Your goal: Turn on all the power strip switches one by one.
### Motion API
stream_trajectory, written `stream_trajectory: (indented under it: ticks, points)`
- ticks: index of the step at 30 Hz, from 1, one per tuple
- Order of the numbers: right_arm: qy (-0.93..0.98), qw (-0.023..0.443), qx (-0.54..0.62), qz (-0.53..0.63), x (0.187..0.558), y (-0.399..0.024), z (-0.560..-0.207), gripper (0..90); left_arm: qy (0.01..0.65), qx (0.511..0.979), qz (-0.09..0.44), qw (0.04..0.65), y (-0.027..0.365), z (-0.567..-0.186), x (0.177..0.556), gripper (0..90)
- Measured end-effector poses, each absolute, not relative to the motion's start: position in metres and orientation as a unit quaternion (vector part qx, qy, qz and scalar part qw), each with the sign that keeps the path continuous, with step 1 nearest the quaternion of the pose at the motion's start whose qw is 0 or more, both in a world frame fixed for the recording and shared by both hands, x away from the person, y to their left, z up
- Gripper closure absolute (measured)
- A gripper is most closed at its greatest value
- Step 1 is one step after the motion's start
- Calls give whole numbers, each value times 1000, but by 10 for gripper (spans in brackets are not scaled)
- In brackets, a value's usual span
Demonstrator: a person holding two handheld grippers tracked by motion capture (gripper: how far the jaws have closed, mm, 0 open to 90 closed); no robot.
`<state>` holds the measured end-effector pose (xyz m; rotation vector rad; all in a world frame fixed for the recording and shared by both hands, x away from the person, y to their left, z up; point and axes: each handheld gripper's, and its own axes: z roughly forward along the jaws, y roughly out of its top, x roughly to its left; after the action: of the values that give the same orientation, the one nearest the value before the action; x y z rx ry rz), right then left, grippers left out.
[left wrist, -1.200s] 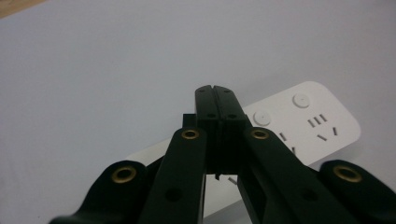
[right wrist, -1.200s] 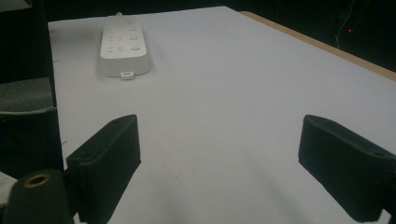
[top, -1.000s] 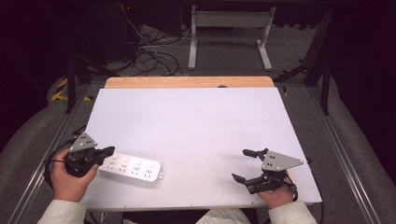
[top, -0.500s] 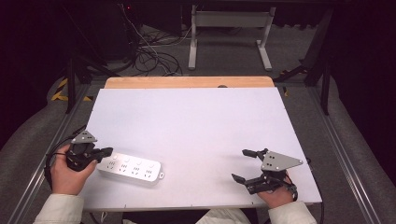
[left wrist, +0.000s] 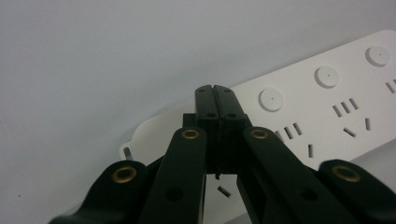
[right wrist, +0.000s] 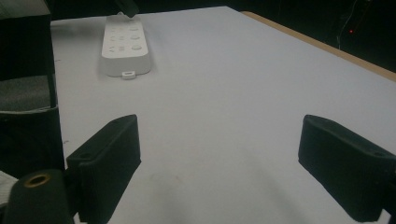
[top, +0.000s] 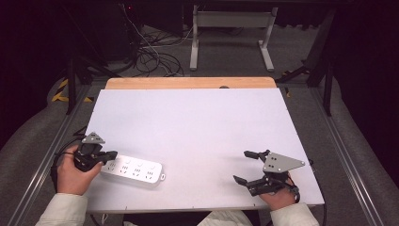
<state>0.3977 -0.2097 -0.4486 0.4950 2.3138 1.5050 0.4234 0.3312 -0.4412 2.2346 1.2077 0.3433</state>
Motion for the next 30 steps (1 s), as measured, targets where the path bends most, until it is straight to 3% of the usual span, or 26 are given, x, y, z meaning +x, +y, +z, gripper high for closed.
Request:
stream_trajectory:
  ticks: [30]
  points:
    - [812,168,173,531,397,-210,-448,133,446,839,136,281,328,-447,423,900]
